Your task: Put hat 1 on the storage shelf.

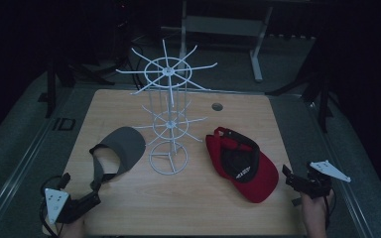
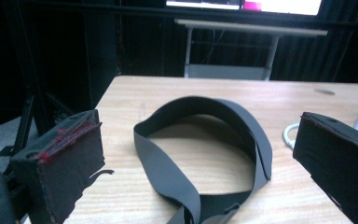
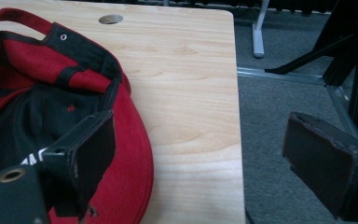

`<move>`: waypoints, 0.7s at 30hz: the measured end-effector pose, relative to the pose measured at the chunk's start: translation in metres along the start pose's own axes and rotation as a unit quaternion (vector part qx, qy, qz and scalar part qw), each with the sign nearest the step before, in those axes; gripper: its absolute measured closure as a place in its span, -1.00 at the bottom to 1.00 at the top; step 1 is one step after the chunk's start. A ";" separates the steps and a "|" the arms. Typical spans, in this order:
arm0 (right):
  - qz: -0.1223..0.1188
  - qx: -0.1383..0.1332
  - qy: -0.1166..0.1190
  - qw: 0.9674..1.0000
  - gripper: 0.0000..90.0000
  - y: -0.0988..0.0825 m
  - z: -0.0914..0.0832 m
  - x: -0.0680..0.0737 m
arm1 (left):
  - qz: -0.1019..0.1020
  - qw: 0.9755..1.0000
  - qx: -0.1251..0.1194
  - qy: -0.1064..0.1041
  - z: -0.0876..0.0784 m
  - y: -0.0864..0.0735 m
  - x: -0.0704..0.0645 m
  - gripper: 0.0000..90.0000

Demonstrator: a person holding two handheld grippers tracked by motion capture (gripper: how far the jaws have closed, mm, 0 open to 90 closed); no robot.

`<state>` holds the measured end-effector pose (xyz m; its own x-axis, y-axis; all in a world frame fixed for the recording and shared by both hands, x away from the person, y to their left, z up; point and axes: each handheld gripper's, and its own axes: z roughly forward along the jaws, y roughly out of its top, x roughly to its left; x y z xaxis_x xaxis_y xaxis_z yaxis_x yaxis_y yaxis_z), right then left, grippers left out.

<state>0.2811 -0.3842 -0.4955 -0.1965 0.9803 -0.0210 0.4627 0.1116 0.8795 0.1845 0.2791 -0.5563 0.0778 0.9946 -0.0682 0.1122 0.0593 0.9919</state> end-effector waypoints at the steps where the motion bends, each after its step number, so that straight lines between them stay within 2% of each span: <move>1: -0.002 0.003 0.004 1.000 -0.79 0.003 0.001 0.001 | -0.008 1.000 -0.002 -0.006 0.000 0.000 -0.001 -0.95; 2: 0.004 0.015 0.017 1.000 -0.79 0.007 0.002 0.001 | -0.010 1.000 -0.002 -0.007 -0.001 0.001 -0.001 -0.95; 4: 0.005 0.009 0.029 1.000 -0.79 0.012 0.004 0.001 | -0.013 1.000 -0.006 -0.009 -0.002 0.002 -0.002 -0.95; 5: -0.003 0.009 0.028 1.000 -0.79 0.015 0.005 0.002 | -0.012 1.000 -0.006 -0.010 -0.002 0.002 -0.003 -0.96; 8: -0.015 0.007 0.046 0.999 -0.79 0.024 0.011 0.006 | -0.017 1.000 -0.004 -0.014 -0.001 0.002 -0.005 -0.95; 10: -0.021 0.011 0.055 0.998 -0.79 0.029 0.016 0.007 | -0.013 1.000 0.006 -0.015 -0.001 0.002 -0.006 -0.95; 13: -0.024 0.015 0.068 0.997 -0.79 0.034 0.022 0.009 | -0.012 1.000 0.004 -0.015 -0.001 0.003 -0.007 -0.95; 14: -0.024 0.024 0.085 0.996 -0.79 0.040 0.030 0.011 | -0.017 1.000 0.002 -0.017 -0.002 0.003 -0.007 -0.95; 15: -0.023 0.029 0.093 0.995 -0.79 0.041 0.032 0.012 | -0.017 1.000 0.002 -0.017 -0.002 0.003 -0.007 -0.95; 17: -0.022 0.039 0.105 0.993 -0.79 0.044 0.040 0.013 | -0.032 0.999 0.014 -0.028 -0.002 0.004 -0.006 -0.95; 18: -0.027 0.047 0.112 0.992 -0.79 0.045 0.044 0.014 | -0.034 0.999 0.016 -0.029 -0.002 0.004 -0.006 -0.95; 19: -0.030 0.048 0.110 0.992 -0.79 0.045 0.047 0.016 | -0.034 0.999 0.017 -0.029 -0.001 0.004 -0.006 -0.96; 21: -0.039 0.053 0.127 0.990 -0.76 0.046 0.055 0.019 | -0.030 0.999 0.017 -0.031 -0.001 0.004 -0.007 -0.95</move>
<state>0.3458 -0.3511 -0.4818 -0.4401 0.8968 0.0458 0.5235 0.2148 0.8245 0.1834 0.2721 -0.5515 0.1302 0.9821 -0.1358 0.1527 0.1155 0.9815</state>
